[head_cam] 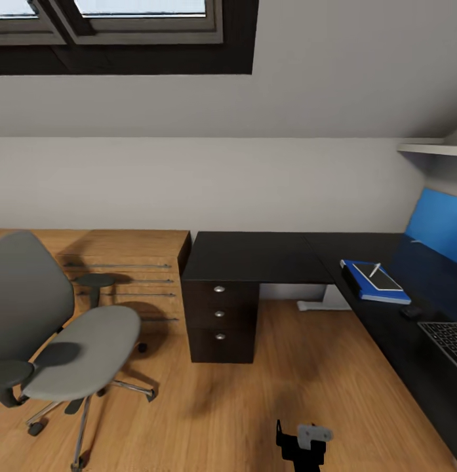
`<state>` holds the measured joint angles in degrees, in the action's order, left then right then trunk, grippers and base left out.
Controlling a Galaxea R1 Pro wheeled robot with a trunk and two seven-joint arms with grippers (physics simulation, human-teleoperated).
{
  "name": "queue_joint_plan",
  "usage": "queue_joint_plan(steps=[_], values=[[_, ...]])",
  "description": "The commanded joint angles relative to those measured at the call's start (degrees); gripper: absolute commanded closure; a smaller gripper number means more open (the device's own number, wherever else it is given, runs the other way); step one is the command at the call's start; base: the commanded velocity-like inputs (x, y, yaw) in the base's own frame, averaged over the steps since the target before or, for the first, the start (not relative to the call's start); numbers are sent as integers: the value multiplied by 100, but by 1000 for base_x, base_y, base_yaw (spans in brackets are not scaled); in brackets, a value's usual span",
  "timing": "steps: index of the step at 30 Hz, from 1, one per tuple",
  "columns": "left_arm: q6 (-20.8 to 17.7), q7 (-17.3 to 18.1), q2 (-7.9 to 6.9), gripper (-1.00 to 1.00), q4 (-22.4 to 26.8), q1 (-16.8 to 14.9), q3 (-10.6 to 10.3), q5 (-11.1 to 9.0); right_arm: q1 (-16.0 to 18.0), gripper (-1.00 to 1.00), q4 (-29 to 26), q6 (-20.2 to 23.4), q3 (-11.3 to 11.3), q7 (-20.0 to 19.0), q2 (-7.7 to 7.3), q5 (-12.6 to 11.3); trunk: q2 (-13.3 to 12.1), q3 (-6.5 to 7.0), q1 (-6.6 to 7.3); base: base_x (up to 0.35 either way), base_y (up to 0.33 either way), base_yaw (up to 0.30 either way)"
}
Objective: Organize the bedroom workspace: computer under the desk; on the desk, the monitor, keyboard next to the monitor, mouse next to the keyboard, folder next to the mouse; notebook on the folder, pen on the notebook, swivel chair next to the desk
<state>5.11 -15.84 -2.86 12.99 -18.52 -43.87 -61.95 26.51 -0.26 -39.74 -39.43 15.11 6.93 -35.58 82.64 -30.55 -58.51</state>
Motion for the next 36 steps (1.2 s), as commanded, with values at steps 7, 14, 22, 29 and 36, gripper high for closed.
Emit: queue_joint_plan(steps=[7, 14, 22, 29, 36], values=[[61, -33, -4, -100, 10, -3, -43, -54, -371, -100, -1, -927, -62, 65, 164, 33, 3, -5, 1, -13, 2, 277], [1006, -45, 184, -100, -337, -3, -67, -37, -459, -100, 2, -1188, -60, 68, 187, 74, 3, -5, 1, -1, 0, 279], [2057, -33, 297, -100, -557, -3, -84, -22, -462, -100, 94, -1368, -64, 71, 160, 384, 3, -5, 1, 0, 0, 279], [2222, -55, 391, -100, -697, -3, -80, -27, -463, -100, 114, -1416, -58, 73, 162, 423, 3, -8, 1, 0, 0, 279], [2215, -61, 391, -100, -699, -3, -78, -27, -463, -100, 106, -1408, -56, 223, 168, 412, 3, -46, 1, 0, 0, 236]])
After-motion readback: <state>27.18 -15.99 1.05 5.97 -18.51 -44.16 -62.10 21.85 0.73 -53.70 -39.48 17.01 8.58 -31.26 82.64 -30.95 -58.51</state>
